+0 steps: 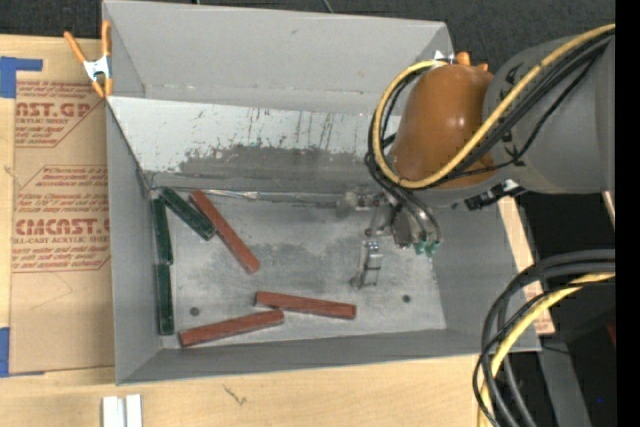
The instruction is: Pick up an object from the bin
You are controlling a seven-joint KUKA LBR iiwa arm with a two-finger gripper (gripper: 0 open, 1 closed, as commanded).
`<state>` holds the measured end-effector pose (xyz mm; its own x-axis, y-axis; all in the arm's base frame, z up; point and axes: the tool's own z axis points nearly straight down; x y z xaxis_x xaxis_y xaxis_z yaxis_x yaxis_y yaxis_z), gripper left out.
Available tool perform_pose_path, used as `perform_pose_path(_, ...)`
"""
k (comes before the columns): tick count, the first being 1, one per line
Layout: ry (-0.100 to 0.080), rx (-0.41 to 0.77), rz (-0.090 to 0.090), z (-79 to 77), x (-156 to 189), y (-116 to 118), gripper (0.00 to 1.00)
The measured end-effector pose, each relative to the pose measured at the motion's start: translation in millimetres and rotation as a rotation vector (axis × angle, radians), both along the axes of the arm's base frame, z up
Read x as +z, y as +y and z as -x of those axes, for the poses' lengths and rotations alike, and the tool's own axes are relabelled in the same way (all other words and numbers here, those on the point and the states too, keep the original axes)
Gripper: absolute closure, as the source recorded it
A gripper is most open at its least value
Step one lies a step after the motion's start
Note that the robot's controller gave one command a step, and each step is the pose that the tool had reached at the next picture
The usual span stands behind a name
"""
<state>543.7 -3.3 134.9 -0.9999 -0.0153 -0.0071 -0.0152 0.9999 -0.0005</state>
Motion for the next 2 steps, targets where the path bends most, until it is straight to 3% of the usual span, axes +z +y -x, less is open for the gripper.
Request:
perform_pose_path(1, 0.002, -0.071, -0.002, -12.9, -55.5, 7.5, 0.0)
perform_pose_path(2, 0.007, 0.072, 0.0, 7.1, -66.8, 25.8, 0.0)
